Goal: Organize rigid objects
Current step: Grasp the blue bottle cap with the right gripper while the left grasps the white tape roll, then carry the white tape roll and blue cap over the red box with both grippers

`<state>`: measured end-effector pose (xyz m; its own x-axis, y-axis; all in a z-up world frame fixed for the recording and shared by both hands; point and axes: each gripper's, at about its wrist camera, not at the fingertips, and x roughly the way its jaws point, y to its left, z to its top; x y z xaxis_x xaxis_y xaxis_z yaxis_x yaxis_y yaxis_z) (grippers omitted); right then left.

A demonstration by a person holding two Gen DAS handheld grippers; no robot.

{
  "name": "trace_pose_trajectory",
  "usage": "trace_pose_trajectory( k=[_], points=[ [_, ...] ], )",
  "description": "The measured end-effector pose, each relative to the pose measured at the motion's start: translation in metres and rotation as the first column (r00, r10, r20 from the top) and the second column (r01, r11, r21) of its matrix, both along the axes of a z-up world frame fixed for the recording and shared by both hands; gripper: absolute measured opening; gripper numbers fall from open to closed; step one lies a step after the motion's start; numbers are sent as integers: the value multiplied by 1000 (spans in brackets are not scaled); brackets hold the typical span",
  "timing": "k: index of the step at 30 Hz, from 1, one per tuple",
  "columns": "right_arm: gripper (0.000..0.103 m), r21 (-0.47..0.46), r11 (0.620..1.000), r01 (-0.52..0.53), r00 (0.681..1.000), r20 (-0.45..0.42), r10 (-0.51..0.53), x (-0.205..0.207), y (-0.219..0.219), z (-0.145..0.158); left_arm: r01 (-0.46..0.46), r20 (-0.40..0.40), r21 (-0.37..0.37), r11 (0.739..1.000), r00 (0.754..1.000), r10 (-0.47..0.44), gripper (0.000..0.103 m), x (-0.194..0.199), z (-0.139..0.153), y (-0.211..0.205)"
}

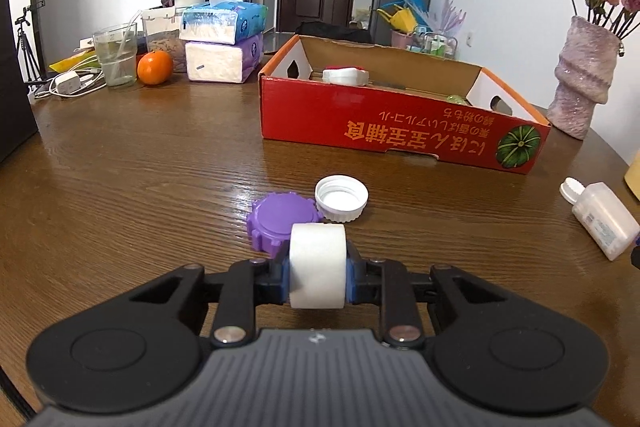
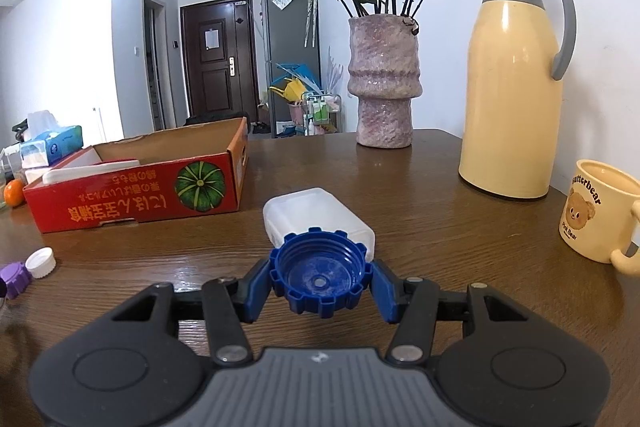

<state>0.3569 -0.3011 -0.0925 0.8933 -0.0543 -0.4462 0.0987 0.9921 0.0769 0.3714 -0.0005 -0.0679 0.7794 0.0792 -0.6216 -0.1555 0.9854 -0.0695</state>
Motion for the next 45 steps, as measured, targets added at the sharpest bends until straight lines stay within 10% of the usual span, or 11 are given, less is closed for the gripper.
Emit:
trace_pose_trajectory(
  k=[45],
  points=[
    [52, -17, 984, -177, 977, 117, 177, 42, 119, 60, 100, 172, -21, 995, 981, -95, 25, 41, 83, 1]
  ],
)
